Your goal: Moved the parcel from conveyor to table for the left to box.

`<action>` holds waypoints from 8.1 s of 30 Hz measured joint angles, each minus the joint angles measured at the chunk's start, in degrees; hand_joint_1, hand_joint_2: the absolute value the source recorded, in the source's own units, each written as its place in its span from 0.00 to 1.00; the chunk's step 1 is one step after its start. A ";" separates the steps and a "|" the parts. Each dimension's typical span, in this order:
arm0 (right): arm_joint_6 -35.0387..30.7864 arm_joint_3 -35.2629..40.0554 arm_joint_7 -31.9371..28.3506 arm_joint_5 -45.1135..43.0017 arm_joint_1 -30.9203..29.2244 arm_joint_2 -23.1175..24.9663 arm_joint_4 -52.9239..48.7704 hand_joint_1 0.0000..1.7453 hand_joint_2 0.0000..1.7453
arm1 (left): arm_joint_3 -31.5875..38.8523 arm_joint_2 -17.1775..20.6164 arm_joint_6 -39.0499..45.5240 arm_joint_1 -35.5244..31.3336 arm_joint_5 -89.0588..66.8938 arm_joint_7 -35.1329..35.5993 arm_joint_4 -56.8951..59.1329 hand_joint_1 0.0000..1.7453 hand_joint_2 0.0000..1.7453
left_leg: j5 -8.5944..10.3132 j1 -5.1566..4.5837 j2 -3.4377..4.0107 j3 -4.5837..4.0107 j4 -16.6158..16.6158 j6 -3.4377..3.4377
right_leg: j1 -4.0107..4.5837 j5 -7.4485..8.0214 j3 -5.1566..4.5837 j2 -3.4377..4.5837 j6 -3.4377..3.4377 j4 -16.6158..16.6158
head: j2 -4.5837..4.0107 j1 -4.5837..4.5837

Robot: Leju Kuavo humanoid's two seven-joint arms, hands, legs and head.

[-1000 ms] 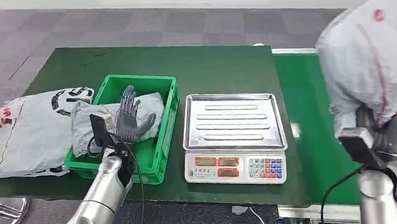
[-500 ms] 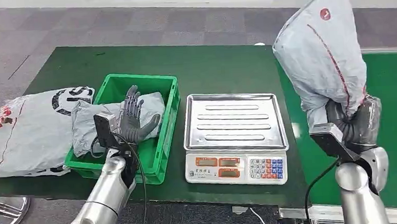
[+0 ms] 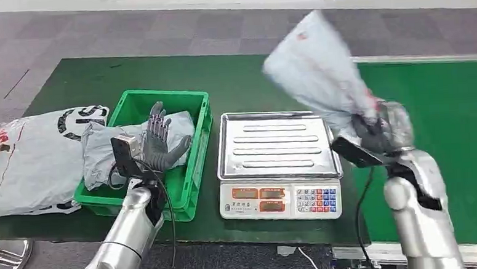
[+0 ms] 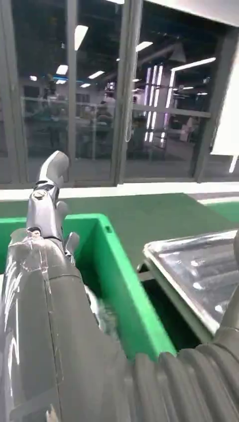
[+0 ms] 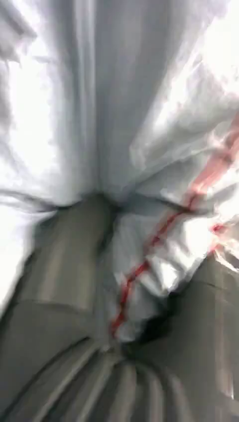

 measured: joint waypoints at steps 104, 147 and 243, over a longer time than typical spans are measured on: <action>1.32 10.18 -12.89 -61.63 -0.95 -1.25 -1.77 0.00 1.00 | -11.98 -3.45 -3.64 -15.24 2.49 2.27 11.63 0.00 1.00 | 0.48 0.12 -0.70 -0.81 0.17 0.11 | 0.11 0.29 -0.55 -0.70 0.14 0.00 | 0.00 -0.02; 0.71 9.29 -12.45 -53.06 -2.92 4.13 -0.79 0.00 1.00 | -41.57 -4.00 -1.07 -24.00 -44.80 47.03 25.88 1.00 1.00 | 0.34 0.17 -0.58 -0.22 0.15 0.00 | 0.14 0.15 -0.02 -0.59 0.07 0.00 | 0.00 -0.02; -4.45 1.18 -12.54 -51.42 7.85 3.89 -11.87 0.00 1.00 | 25.72 0.57 46.14 0.61 -37.86 0.09 -27.57 0.00 1.00 | 0.17 0.24 -0.42 -0.44 0.16 -0.13 | 0.21 0.00 -0.32 -0.41 -0.10 -0.01 | 0.00 -0.02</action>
